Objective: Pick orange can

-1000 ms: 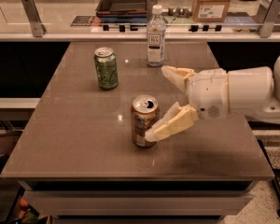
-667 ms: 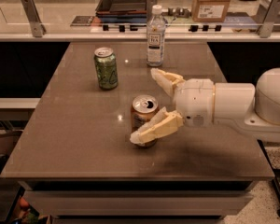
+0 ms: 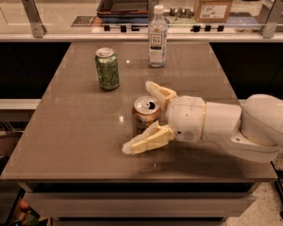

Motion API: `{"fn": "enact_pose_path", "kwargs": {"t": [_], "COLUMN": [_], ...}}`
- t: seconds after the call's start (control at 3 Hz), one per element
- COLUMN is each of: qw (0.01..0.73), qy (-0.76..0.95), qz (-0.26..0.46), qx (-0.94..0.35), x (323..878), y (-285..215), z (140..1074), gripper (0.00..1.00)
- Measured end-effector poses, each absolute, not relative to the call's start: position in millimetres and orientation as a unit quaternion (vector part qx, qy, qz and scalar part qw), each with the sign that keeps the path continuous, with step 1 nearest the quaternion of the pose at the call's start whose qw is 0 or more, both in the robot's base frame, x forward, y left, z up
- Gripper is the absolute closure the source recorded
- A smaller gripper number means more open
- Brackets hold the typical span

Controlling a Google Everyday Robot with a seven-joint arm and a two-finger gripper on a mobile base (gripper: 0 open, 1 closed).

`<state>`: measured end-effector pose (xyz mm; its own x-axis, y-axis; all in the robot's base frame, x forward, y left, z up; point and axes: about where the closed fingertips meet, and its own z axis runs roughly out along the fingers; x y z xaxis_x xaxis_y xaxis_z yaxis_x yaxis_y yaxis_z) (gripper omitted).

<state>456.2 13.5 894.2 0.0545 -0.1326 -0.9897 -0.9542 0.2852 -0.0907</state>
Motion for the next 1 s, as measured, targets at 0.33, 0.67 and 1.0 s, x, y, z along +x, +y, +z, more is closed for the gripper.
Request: {"fn": "enact_pose_path", "kwargs": {"t": [0.33,0.67,1.0], "qw": [0.550,0.550,0.549], "qy": [0.594,0.592,0.591], "qz": [0.368,0.368,0.369], "qx": [-0.458,-0.461,-0.462], "x": [457.3,456.4,455.7], "y": [3.1,5.8,7.9], "z": [877.7,879.3,880.1], "gripper": [0.00,0.18,0.42]}}
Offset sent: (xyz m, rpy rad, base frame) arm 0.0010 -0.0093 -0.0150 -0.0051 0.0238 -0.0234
